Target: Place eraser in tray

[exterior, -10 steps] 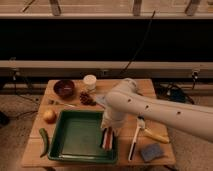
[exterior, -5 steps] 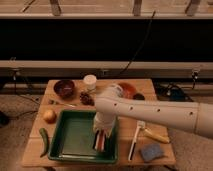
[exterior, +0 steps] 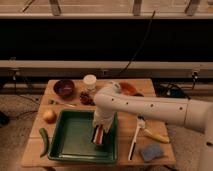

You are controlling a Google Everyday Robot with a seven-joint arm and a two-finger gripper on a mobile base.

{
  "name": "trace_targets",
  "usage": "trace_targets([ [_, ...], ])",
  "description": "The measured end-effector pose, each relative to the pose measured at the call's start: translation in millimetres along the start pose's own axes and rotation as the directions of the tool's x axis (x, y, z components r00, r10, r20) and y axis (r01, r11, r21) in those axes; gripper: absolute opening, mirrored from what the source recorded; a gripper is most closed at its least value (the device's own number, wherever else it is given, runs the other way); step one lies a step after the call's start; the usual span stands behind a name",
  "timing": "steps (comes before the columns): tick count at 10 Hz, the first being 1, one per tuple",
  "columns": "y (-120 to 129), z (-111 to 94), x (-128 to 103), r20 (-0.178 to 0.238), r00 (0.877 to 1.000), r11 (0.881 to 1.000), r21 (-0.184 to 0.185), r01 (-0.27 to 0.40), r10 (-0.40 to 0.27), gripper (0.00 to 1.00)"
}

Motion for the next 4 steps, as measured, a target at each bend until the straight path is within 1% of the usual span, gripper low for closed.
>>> trace_targets([
  [4,-1.6,0.3,-0.3,0.0,1.0,1.0,0.001,0.003,-0.003,0.61],
])
